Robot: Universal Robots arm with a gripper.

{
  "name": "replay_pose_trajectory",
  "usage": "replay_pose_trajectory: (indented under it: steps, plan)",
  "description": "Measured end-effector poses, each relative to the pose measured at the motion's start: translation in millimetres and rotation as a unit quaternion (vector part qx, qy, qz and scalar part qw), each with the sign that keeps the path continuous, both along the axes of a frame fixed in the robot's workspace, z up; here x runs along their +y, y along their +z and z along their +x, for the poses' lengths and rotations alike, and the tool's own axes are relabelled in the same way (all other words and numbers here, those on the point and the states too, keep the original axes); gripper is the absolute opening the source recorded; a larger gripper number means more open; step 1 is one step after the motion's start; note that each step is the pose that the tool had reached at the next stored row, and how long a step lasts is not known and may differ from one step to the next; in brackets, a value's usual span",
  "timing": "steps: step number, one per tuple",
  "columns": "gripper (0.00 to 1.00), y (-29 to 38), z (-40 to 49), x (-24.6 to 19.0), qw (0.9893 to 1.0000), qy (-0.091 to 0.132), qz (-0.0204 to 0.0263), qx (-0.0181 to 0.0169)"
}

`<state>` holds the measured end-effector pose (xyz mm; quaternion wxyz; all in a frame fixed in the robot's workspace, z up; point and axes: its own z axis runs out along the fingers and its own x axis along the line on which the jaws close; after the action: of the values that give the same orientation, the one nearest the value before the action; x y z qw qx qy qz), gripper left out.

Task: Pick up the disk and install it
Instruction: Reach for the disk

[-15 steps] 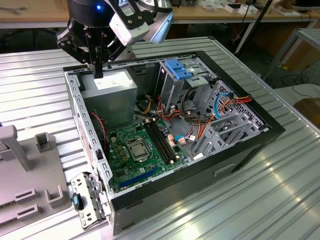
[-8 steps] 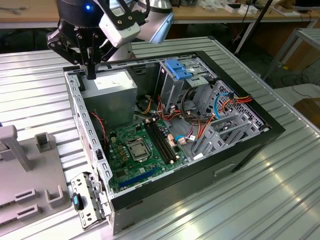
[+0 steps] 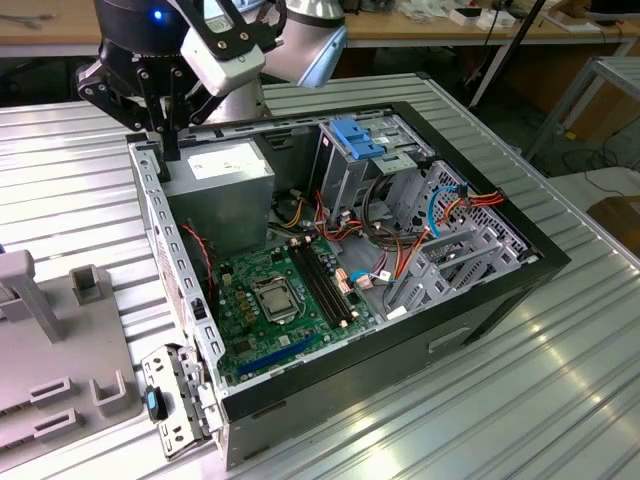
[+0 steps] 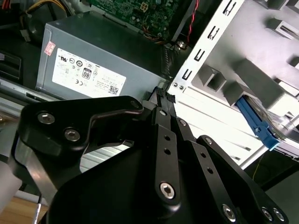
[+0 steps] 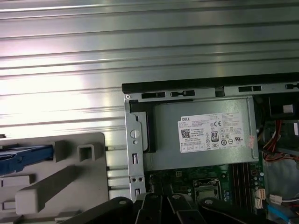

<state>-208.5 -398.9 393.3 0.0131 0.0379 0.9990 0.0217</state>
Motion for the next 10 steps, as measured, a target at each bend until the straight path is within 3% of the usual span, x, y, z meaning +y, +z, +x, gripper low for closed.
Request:
replay_pose_trajectory:
  steps: [10]
  plan:
    - [0.11, 0.0, -12.5, 0.0, 1.0, 0.0, 0.0, 0.0]
